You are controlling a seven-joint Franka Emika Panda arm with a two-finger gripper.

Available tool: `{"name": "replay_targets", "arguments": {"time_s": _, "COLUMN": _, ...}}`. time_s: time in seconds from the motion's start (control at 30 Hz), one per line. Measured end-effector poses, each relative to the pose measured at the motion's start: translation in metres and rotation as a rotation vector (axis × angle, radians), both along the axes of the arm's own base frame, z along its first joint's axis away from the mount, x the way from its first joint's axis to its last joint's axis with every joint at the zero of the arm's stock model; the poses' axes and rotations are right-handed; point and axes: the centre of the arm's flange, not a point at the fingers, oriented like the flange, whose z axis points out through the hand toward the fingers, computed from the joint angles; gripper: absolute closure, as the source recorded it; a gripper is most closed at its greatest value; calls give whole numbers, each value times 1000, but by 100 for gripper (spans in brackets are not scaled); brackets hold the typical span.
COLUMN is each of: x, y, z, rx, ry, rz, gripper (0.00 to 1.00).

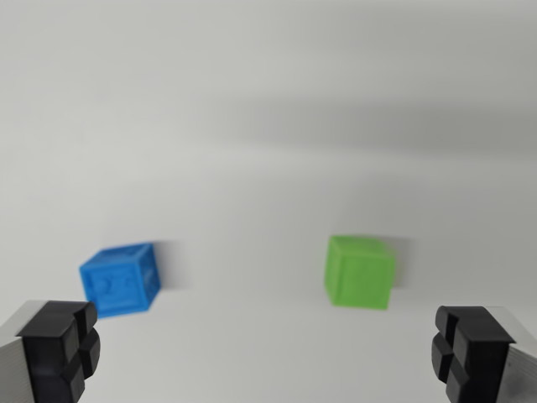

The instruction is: Stack cube

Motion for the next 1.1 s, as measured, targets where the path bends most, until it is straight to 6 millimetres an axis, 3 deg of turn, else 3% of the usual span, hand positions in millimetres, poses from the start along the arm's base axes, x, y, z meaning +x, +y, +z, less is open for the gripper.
{"name": "replay_targets", "arguments": {"time_s": 0.73, "x": -18, "y": 25, "z": -49, "rx": 7, "ry": 21, "rz": 11, "gripper": 0}}
{"name": "replay_targets", "arguments": {"time_s": 1.1, "x": -29, "y": 42, "z": -83, "rx": 12, "ry": 37, "rz": 17, "gripper": 0}}
